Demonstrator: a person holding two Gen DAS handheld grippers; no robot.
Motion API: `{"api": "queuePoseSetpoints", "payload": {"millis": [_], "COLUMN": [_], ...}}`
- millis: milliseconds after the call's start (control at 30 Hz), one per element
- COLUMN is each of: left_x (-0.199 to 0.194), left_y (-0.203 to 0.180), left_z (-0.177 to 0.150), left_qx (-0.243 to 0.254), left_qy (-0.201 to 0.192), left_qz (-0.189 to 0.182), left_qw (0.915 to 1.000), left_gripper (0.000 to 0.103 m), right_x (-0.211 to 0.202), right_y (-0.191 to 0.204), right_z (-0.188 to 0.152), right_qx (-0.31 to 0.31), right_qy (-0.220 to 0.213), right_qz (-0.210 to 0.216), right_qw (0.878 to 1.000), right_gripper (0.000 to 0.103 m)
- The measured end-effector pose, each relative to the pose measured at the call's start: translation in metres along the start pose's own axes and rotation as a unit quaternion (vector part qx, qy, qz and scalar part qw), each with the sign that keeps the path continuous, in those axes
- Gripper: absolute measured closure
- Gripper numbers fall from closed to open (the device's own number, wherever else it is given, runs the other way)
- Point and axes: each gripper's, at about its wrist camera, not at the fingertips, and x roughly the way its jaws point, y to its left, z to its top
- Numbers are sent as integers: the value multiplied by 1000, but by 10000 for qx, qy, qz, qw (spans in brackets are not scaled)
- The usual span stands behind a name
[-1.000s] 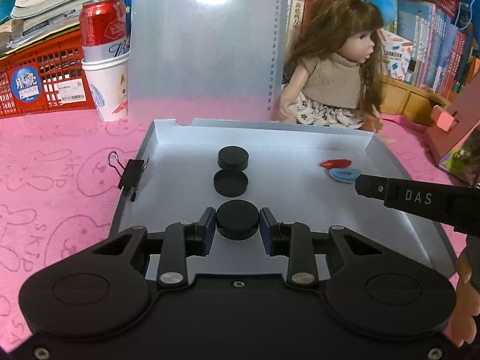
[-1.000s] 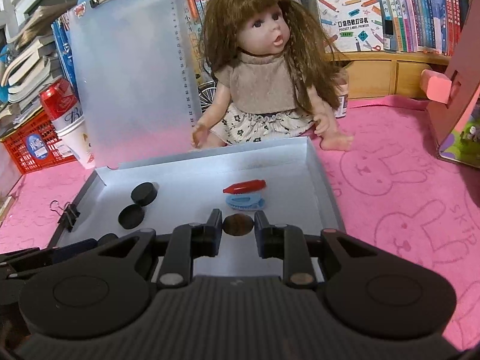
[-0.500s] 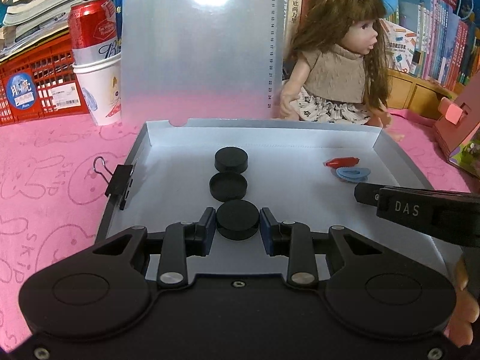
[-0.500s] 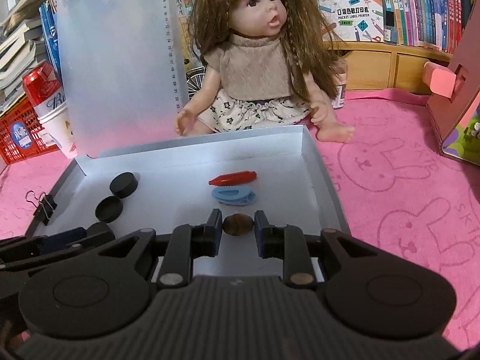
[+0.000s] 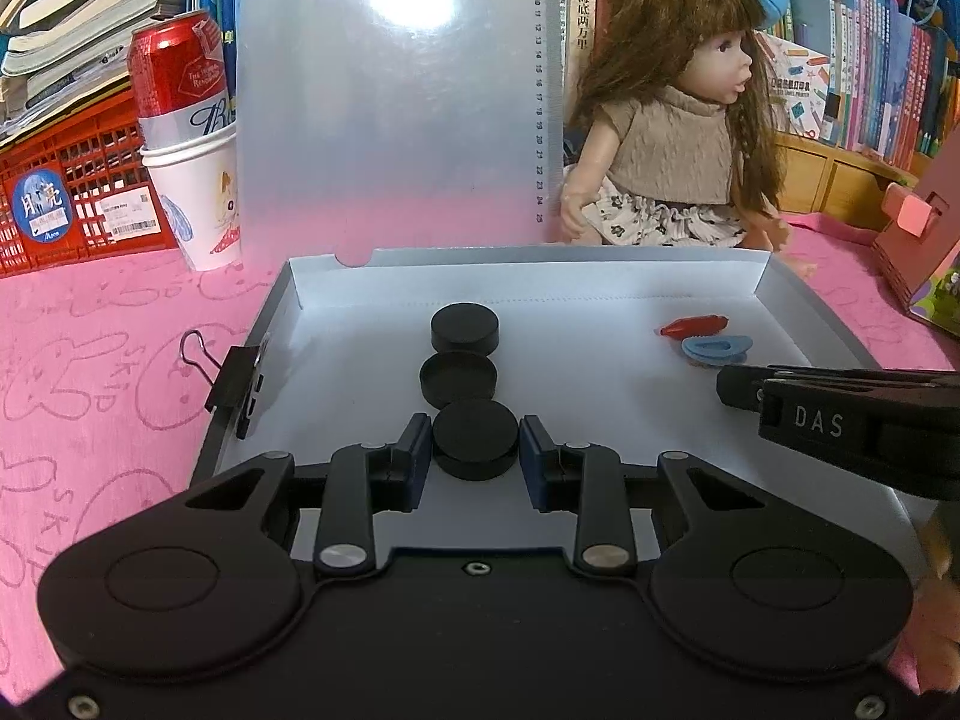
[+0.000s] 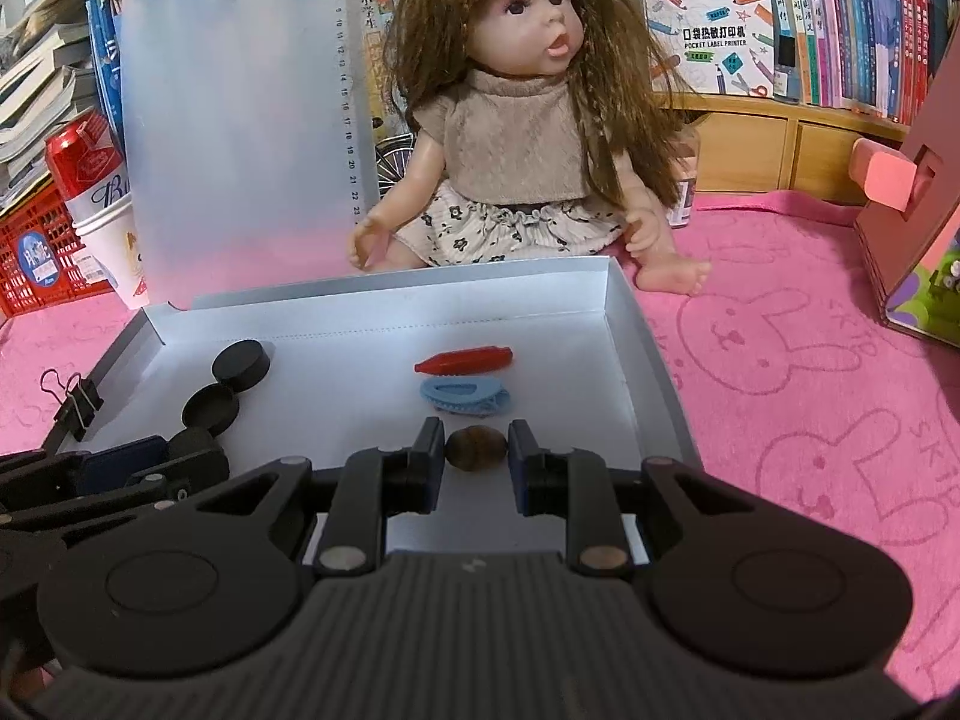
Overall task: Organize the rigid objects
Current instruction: 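Open the left tool onto the disc stack while the right tool releases the nut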
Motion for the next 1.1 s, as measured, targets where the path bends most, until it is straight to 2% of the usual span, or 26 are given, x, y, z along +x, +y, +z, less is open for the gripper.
{"api": "queuePoseSetpoints", "payload": {"millis": [667, 733, 767, 867, 933, 1100], "left_x": [-1, -1, -1, -2, -5, -18], "left_y": [-1, -1, -1, 0, -1, -4], "left_z": [-2, -2, -2, -2, -3, -2], "left_qx": [44, 45, 46, 13, 24, 175], "left_qy": [-64, -63, -62, -57, -69, -211], "left_qz": [54, 55, 57, 90, 98, 77], "left_qw": [10000, 10000, 10000, 9999, 9999, 9996], "left_gripper": [72, 72, 72, 71, 63, 60], "right_x": [0, 0, -1, -8, -14, -30], "right_y": [-1, -1, -2, -3, -5, -4], "right_z": [-1, -1, -1, 0, 1, 4], "right_qx": [45, 59, 75, 113, 120, -12], "right_qy": [-50, -52, -64, -154, -204, -353], "right_qz": [21, 26, 34, 85, 128, 126], "right_qw": [10000, 10000, 9999, 9998, 9996, 9993], "right_gripper": [73, 65, 54, 49, 46, 42]}}
